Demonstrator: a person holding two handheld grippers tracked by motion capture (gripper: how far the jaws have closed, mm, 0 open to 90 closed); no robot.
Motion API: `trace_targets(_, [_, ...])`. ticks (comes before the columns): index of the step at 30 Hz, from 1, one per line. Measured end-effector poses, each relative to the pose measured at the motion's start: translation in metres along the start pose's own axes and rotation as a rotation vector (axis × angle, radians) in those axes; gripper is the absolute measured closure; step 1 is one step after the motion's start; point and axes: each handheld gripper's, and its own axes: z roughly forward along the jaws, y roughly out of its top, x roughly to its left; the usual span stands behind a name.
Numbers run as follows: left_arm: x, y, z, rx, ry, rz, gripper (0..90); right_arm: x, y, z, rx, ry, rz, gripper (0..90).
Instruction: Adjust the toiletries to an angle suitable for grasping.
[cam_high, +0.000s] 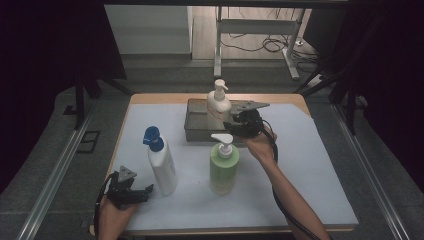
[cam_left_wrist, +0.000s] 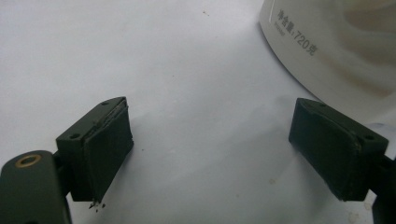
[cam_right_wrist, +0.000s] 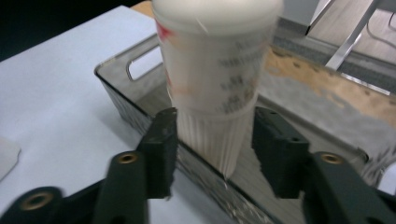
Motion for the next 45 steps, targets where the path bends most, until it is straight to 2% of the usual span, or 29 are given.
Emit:
trace_targets(5, [0.000, 0.000, 0.000, 0.000, 0.000, 0.000, 12.8, -0.010, -0.008, -0.003, 0.045, 0.009, 0.018, 64.0])
trace_targets(8, [0.000, 0.000, 0.000, 0.000, 0.000, 0.000, 12.8, -0.014, -0.009, -0.005, 0.039, -0.007, 0.024, 69.3])
trace_targets(9, [0.000, 0.000, 0.000, 0.000, 0.000, 0.000, 12.8, -0.016, -0.009, -0.006, 0.039, -0.008, 0.034, 72.0])
trace_targets(10, [0.000, 0.000, 0.000, 0.001, 0.000, 0.000, 12.8, -0.020, -0.009, -0.006, 0.045, -0.018, 0.041, 79.2])
trace_targets(14, [0.000, 0.000, 0.000, 0.001, 0.000, 0.000, 12.8, -0.025, -0.006, -0.003, 0.039, -0.044, 0.048, 88.5])
trace_targets(22, [0.000, 0.000, 0.000, 0.001, 0.000, 0.000, 12.8, -0.033, 0.000, 0.010, 0.014, -0.081, 0.090, 89.5])
trace_targets(24, [0.000, 0.000, 0.000, 0.001, 0.000, 0.000, 12.8, -0.033, -0.001, 0.015, 0.017, -0.071, 0.100, 89.5])
trace_targets(33, [0.000, 0.000, 0.000, 0.001, 0.000, 0.000, 12.8, -0.026, -0.004, 0.035, 0.054, -0.060, 0.085, 89.3])
trace_targets(45, [0.000, 0.000, 0.000, 0.001, -0.001, -0.001, 12.8, -0.022, -0.004, 0.042, 0.081, -0.079, 0.080, 89.4])
